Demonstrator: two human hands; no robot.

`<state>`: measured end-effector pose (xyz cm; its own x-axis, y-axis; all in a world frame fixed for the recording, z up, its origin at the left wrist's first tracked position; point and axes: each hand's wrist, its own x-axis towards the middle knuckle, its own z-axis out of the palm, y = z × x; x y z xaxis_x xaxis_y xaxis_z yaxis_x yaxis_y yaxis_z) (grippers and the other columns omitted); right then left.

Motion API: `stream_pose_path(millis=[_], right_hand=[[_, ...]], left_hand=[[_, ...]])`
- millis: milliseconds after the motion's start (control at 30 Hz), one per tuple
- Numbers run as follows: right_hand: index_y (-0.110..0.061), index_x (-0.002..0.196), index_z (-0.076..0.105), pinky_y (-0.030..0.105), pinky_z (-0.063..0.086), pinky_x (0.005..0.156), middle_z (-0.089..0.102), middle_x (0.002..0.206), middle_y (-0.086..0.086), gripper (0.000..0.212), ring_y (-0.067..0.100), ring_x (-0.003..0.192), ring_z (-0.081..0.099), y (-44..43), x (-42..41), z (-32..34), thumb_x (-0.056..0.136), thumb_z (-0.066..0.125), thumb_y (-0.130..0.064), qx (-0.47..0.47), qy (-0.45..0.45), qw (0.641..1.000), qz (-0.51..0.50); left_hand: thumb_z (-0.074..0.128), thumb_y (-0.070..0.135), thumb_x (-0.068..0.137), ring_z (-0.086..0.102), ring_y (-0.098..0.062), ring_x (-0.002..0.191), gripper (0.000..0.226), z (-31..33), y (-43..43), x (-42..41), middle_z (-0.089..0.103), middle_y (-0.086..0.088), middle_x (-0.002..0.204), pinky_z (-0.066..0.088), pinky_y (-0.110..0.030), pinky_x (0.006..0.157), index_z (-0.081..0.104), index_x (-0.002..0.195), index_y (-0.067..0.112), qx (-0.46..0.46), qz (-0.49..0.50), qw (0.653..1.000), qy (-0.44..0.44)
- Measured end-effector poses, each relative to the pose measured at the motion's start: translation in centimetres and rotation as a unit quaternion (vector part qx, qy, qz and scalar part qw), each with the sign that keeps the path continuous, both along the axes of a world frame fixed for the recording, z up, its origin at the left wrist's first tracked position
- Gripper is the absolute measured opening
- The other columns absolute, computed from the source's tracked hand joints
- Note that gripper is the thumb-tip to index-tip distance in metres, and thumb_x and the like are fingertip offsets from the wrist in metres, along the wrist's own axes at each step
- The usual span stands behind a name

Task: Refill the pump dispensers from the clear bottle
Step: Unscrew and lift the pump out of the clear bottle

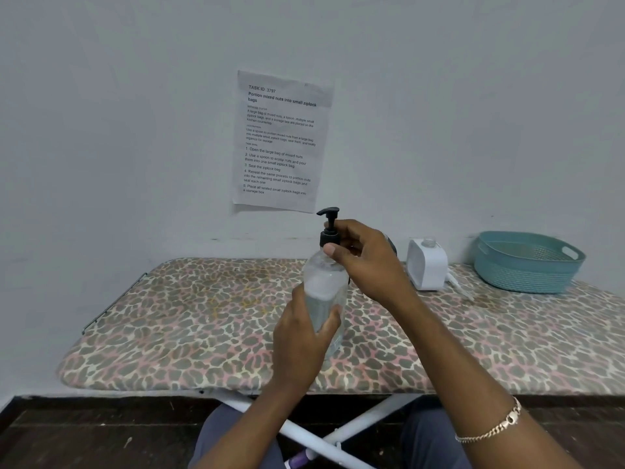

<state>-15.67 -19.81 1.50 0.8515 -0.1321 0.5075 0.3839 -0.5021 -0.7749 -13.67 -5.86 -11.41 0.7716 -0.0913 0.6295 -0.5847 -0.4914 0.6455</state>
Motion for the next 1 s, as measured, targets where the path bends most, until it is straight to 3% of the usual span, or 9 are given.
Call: stream_pose_path(millis=[133,333,500,767,867,1000], right_hand=[[-0.017,0.139,0.063,0.022,0.049,0.099,0.072,0.115,-0.012,0.040,0.007,0.112,0.068,-0.4,0.1,0.2,0.100,0.067,-0.012,-0.002,0.005,1.000,-0.002],[-0.020,0.140,0.063,0.042,0.052,0.109,0.074,0.120,-0.011,0.041,0.007,0.116,0.069,-1.0,0.7,1.3,0.099,0.066,-0.012,0.017,-0.010,1.000,-0.004],[-0.030,0.125,0.065,0.047,0.058,0.101,0.077,0.110,-0.006,0.034,0.012,0.101,0.076,-1.3,0.3,4.5,0.098,0.066,-0.008,0.020,-0.033,0.999,0.007],[-0.011,0.130,0.065,0.047,0.059,0.099,0.075,0.115,0.007,0.031,0.018,0.095,0.078,-1.1,-1.1,9.8,0.100,0.066,-0.005,0.022,-0.076,0.997,0.016],[-0.018,0.127,0.064,0.049,0.058,0.100,0.075,0.114,0.004,0.029,0.018,0.095,0.078,-0.8,-1.9,11.8,0.100,0.066,-0.008,0.010,-0.103,0.994,0.021],[-0.025,0.125,0.063,0.051,0.057,0.100,0.075,0.111,-0.004,0.029,0.017,0.096,0.078,-0.4,-2.9,14.2,0.100,0.067,-0.010,-0.008,-0.137,0.990,0.026]], left_hand=[[0.049,0.072,0.096,0.066,-0.014,0.100,0.066,0.3,-0.4,0.3,0.065,0.003,0.122,0.059,-0.040,0.077,0.040,0.145,0.028,-0.005,-0.002,1.000,0.006],[0.050,0.072,0.095,0.066,-0.016,0.102,0.069,0.5,-0.7,0.7,0.065,0.000,0.125,0.059,-0.038,0.078,0.032,0.147,0.031,0.014,0.004,1.000,0.008],[0.059,0.067,0.093,0.065,-0.015,0.106,0.071,0.8,-0.3,0.5,0.063,0.002,0.126,0.060,-0.039,0.080,0.036,0.148,0.028,0.007,-0.013,1.000,0.026],[0.070,0.067,0.089,0.059,-0.012,0.127,0.080,3.3,0.2,-0.3,0.059,0.006,0.140,0.055,-0.037,0.100,0.042,0.152,0.025,-0.038,-0.048,0.998,0.031],[0.072,0.064,0.089,0.053,-0.015,0.137,0.083,5.1,0.5,-0.8,0.056,0.002,0.150,0.050,-0.040,0.111,0.044,0.153,0.020,-0.055,-0.031,0.998,0.020],[0.078,0.051,0.089,0.057,-0.010,0.129,0.069,8.1,1.0,-1.9,0.062,0.003,0.140,0.050,-0.033,0.108,0.055,0.145,0.019,-0.084,-0.029,0.996,-0.029]])
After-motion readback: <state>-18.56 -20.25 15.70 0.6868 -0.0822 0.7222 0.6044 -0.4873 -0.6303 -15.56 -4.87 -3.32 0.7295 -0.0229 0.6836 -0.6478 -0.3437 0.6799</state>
